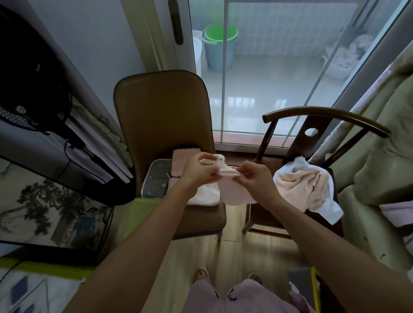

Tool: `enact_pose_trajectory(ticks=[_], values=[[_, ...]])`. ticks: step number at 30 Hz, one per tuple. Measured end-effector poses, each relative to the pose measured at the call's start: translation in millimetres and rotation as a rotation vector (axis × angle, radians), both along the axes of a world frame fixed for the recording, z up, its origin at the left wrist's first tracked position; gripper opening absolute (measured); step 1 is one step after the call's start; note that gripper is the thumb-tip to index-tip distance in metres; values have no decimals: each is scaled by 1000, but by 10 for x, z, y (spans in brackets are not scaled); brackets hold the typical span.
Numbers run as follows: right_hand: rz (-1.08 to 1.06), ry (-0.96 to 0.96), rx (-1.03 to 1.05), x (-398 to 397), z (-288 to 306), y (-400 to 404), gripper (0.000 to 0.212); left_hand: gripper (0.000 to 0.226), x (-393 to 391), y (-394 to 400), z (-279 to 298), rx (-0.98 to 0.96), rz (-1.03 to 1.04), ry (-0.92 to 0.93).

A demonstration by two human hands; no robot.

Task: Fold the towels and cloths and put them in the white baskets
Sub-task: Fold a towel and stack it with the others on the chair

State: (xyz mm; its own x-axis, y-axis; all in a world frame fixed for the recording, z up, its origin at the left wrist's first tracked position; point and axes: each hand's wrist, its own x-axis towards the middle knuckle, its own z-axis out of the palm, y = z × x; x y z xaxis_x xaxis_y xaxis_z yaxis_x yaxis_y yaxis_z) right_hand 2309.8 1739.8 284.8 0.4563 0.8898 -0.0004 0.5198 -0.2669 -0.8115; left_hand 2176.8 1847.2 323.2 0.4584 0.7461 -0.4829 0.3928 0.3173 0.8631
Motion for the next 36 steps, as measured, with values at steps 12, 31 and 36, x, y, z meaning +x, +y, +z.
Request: enact_pose_trajectory(ticks=[12, 31, 36], values=[[179, 226, -100, 255, 549, 57, 11, 19, -17, 128, 174, 465, -425, 18], [198, -212, -176, 703, 447, -290, 17, 4, 80, 196, 108, 322, -355, 68], [296, -326, -290, 725, 393, -313, 7, 22, 114, 310, 127, 446, -441, 197]])
